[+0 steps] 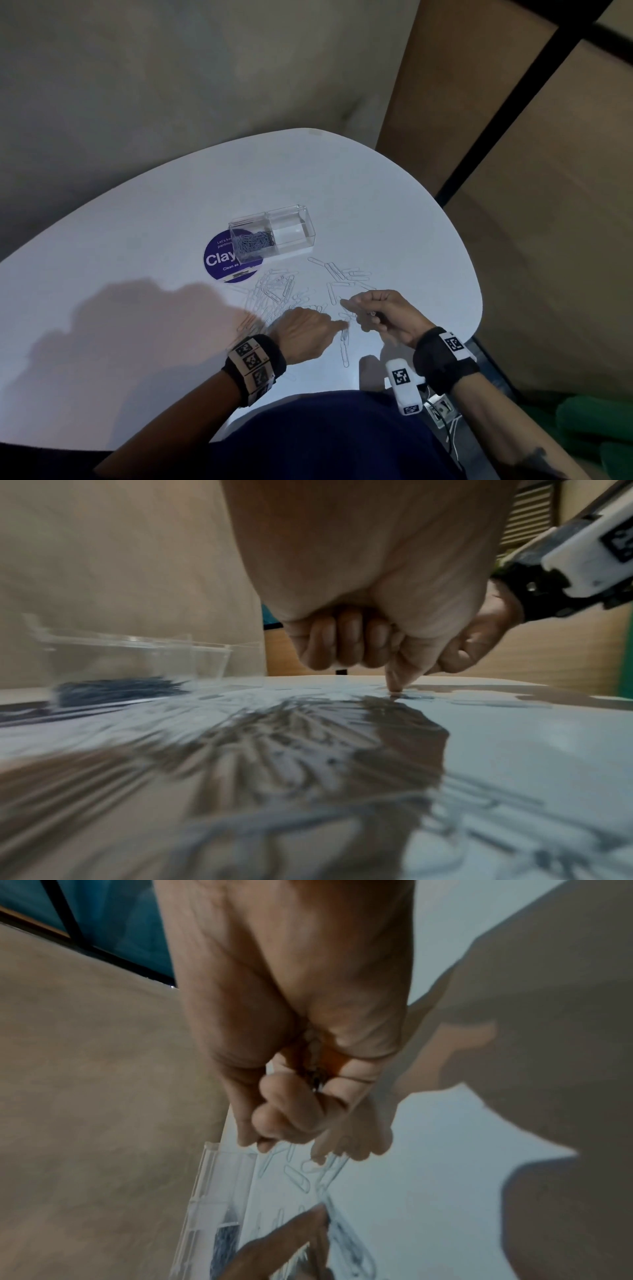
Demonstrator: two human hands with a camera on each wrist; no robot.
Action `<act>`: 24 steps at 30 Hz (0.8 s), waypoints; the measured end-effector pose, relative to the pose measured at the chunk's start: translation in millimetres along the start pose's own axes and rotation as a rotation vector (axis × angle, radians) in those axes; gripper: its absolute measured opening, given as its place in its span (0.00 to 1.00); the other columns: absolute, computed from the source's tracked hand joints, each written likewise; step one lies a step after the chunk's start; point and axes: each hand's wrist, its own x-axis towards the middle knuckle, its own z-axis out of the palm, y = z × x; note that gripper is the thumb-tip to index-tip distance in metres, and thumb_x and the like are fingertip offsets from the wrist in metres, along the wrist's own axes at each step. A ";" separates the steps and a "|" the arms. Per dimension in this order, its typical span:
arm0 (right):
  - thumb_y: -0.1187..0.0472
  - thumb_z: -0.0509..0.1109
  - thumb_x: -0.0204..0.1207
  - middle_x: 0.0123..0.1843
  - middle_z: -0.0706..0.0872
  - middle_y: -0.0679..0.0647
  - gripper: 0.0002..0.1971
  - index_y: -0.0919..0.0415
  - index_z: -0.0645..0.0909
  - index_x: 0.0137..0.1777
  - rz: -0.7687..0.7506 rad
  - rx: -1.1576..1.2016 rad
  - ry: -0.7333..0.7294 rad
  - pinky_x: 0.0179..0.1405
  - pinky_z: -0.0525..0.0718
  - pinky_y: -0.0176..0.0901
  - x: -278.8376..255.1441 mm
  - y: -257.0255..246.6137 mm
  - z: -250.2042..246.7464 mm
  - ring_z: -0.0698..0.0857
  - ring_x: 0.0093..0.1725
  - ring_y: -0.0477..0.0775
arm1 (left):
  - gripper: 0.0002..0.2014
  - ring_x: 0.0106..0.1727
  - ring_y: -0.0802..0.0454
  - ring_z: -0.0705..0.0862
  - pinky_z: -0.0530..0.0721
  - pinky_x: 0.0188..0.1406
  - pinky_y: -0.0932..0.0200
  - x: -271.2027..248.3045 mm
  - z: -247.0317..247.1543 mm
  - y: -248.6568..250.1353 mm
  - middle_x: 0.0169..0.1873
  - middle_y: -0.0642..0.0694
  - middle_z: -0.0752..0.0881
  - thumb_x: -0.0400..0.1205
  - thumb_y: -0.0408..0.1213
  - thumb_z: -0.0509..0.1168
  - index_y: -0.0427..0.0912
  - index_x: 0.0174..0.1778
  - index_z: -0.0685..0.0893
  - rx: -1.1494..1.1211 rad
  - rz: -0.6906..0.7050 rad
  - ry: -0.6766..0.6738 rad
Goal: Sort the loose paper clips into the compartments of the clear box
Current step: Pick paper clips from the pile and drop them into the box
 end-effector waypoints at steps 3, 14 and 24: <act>0.66 0.68 0.83 0.33 0.81 0.56 0.15 0.82 0.82 0.58 0.004 -0.009 0.005 0.31 0.67 0.39 4.1 5.4 -3.4 0.71 0.28 0.51 | 0.19 0.42 0.43 0.87 0.86 0.38 0.46 -7.9 5.2 -16.9 0.46 0.49 0.89 0.86 0.38 0.52 0.56 0.72 0.74 -0.075 -0.108 0.030; 0.59 0.82 0.68 0.35 0.91 0.48 0.05 0.52 0.90 0.34 -0.311 -0.839 0.133 0.39 0.81 0.34 10.9 3.1 28.6 0.82 0.33 0.40 | 0.18 0.54 0.47 0.88 0.84 0.53 0.47 -21.5 20.3 -38.2 0.58 0.52 0.88 0.84 0.51 0.55 0.61 0.71 0.68 -0.265 -0.307 0.151; 0.54 0.78 0.68 0.32 0.84 0.43 0.09 0.50 0.80 0.35 -0.379 -1.249 0.161 0.37 0.77 0.41 31.2 16.5 55.0 0.82 0.36 0.45 | 0.03 0.45 0.46 0.85 0.81 0.47 0.50 -16.0 13.0 -45.9 0.43 0.53 0.88 0.86 0.48 0.56 0.57 0.52 0.74 -0.307 -0.415 0.114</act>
